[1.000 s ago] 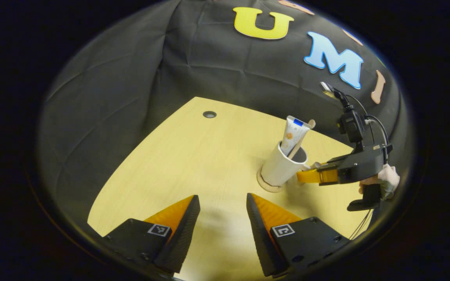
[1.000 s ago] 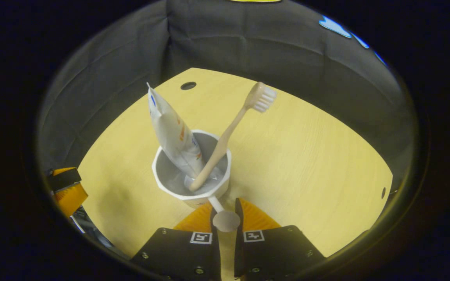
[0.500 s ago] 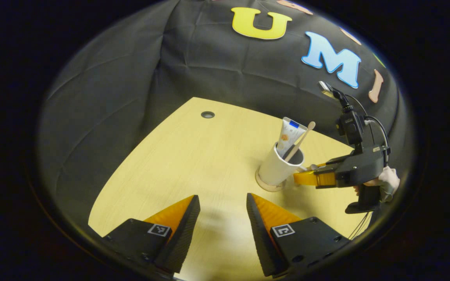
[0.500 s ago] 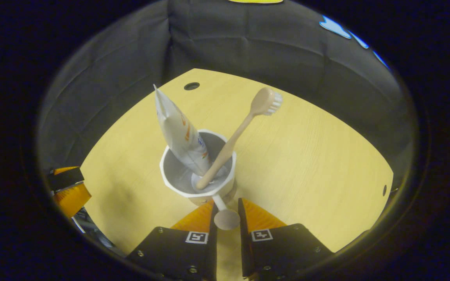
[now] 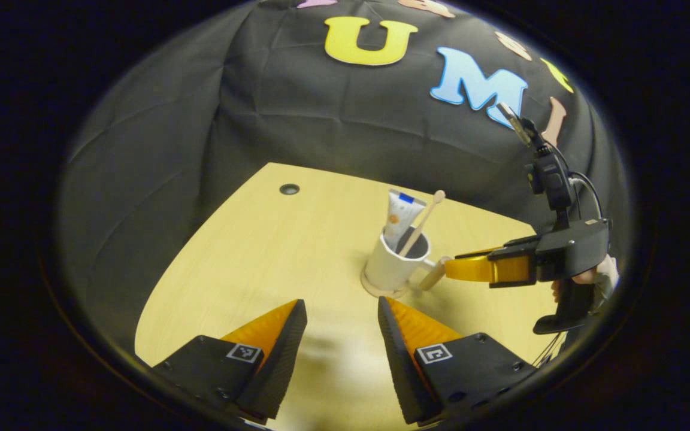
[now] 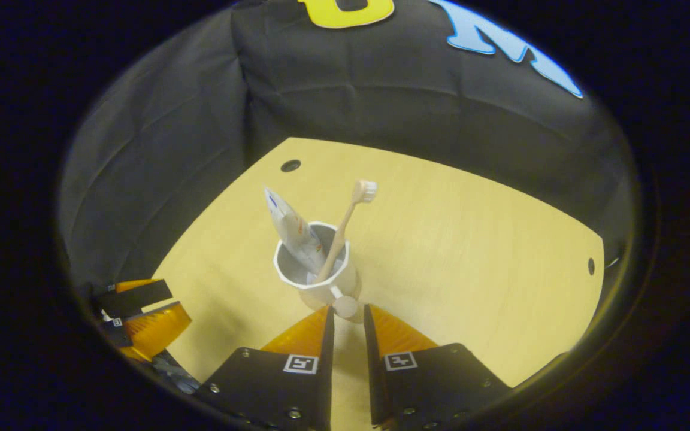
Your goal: Put the toothbrush and toothpaste on the desktop into the cup, then pick up the cup and place it on the coaster on the desktop.
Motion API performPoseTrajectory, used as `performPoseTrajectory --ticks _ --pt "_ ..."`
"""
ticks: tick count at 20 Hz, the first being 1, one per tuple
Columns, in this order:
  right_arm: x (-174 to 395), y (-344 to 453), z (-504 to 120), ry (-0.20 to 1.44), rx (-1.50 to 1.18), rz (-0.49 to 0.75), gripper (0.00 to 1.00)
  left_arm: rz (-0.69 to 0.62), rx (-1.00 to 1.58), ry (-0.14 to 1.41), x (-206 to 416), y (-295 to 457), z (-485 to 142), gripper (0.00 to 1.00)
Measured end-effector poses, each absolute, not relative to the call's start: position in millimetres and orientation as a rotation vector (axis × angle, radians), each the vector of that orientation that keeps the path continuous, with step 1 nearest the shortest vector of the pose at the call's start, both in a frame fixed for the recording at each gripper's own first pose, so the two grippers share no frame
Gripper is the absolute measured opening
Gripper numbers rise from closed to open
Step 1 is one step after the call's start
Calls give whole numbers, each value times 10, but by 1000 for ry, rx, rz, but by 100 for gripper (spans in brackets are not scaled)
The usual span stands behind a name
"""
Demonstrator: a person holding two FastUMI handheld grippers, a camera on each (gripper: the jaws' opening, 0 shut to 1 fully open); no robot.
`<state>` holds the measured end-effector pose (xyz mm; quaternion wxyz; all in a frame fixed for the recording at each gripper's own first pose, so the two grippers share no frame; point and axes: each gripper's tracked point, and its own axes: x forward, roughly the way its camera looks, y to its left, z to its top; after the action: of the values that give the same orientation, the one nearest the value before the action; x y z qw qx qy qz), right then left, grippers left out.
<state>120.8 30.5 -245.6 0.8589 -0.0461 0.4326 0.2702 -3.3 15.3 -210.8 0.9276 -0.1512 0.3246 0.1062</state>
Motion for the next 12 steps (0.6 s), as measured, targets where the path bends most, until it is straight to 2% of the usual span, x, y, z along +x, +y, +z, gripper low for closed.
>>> performPoseTrajectory --ticks 7,12 --pt "1067 -48 -1842 770 -16 470 25 123 -228 560 247 -149 -1564 79" --pt "1009 -460 -1133 556 51 329 25 98 -171 407 407 -299 -812 79"
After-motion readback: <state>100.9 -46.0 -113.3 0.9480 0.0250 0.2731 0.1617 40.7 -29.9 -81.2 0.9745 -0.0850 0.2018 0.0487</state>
